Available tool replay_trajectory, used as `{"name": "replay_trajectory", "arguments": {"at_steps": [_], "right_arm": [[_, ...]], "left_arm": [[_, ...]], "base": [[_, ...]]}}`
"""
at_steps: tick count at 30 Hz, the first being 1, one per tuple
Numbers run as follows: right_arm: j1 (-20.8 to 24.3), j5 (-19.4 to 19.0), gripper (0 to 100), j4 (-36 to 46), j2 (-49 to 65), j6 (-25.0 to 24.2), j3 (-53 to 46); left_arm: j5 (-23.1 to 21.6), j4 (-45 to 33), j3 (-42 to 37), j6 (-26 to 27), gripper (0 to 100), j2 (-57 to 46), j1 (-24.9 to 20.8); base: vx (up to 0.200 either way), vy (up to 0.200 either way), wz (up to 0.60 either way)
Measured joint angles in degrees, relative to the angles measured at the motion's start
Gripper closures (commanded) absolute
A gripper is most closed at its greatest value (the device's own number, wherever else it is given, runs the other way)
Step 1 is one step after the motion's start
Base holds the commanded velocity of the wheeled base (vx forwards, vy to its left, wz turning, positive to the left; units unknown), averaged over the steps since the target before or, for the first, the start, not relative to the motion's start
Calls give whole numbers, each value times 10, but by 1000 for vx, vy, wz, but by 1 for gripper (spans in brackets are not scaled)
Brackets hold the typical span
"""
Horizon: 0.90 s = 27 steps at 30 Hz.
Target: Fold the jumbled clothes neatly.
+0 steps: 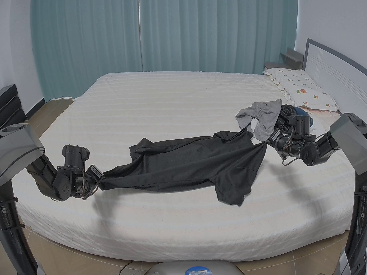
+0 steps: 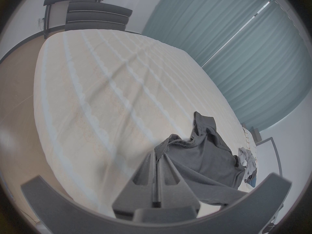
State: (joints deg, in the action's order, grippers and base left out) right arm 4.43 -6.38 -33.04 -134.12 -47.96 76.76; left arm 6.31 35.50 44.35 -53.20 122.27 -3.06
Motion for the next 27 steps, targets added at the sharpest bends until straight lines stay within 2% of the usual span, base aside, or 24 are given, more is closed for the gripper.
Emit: {"name": "replay_trajectory", "arguments": {"at_steps": [1,2,9,14,22,27], "right_arm": [[0,1,100,3,-7,0,11],[1,2,0,5,-14,0,22],[5,4,0,-4,-65,0,65],[9,-3,0,-21,-81,6,53],[24,-74,0,-50,-46,38,-77],[46,-105,0,-55,-13,44,-161]], "left_arm": [[0,1,2,0,100,2,4],[0,3,5,0,100,4,8],[-1,8,9,0,100,12,20],[-2,8,9,0,100,19,19],[-3,8,5,1,100,20,18],[-4,8,0,1,100,18,16]], "base": [[0,0,0],[0,0,0],[0,0,0],[0,0,0],[0,0,0],[0,0,0]]}}
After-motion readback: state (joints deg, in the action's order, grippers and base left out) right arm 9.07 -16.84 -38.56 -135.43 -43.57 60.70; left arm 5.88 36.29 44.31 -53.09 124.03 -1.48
